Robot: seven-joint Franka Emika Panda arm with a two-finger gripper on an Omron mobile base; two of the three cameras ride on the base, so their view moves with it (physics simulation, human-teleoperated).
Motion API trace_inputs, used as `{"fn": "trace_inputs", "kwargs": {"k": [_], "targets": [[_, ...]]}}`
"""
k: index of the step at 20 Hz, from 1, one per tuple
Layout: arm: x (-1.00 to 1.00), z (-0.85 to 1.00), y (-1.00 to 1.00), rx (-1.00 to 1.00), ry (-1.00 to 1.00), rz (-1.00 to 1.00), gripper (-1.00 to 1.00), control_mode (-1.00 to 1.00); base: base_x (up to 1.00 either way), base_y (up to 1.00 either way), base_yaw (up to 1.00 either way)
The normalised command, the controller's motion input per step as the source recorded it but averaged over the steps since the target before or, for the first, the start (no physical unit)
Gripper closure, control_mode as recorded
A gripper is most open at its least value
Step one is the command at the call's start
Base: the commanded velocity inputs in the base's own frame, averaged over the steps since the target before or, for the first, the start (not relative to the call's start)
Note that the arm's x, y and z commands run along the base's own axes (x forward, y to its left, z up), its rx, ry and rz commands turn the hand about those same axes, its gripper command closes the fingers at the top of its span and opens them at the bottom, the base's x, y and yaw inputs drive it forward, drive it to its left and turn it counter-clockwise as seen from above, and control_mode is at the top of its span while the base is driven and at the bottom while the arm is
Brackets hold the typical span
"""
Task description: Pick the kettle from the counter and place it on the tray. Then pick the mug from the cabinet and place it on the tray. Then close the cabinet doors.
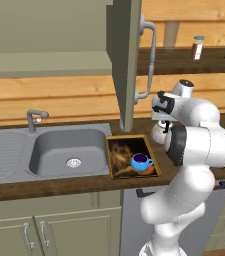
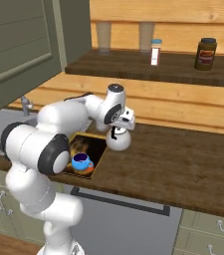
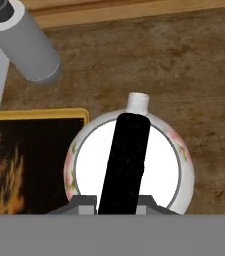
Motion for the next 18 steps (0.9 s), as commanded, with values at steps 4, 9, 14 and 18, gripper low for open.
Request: {"fn": "trace_inputs", "kwargs": {"k": [4,9,14,18], "targets": [[-0.15,0.41,0.70,-0.02,0.00,0.00,1.00,-1.00,0.00,0.00,0.00],[-0.18,0.23,0.77,-0.02,0.01,0.00,1.00,-1.00,0.00,0.00,0.00],[-0.16,0.02,0.70,-0.01,0.00,0.00,1.00,-1.00,0.00,0.00,0.00],[-0.17,-0.01,0.39,0.00,0.00,0.00,1.00,-1.00,0.00,0.00,0.00]]}}
